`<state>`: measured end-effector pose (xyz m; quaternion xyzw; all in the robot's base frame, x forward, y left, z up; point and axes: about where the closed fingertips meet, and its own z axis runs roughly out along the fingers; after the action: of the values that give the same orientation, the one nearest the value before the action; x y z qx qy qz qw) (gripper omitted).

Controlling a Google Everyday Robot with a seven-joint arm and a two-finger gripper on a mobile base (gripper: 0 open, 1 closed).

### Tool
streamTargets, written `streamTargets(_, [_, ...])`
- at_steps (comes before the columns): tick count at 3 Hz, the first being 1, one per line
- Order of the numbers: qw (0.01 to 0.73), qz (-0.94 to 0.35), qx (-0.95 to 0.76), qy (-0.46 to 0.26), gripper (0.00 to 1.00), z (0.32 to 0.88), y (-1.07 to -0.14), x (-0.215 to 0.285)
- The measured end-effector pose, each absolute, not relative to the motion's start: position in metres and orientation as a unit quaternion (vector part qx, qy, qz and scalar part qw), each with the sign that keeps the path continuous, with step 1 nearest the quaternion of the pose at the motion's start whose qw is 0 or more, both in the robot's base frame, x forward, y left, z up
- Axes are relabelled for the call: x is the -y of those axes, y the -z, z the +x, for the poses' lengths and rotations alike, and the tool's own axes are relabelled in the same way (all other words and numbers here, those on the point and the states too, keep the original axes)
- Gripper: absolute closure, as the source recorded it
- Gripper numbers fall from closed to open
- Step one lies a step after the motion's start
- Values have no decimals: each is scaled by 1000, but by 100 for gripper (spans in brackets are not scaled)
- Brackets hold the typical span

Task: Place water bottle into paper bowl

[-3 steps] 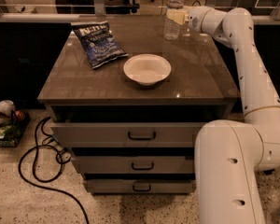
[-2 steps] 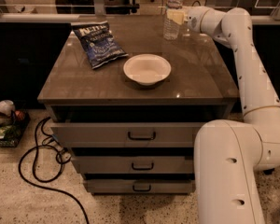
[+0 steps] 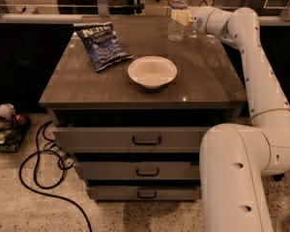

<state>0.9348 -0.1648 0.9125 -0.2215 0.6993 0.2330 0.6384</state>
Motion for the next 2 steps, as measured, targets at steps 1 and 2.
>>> streamTargets(1, [640,-228,-694,-238,100,922,-940,167])
streamTargets(2, [645,-229,-682,-257,100,898,-981,173])
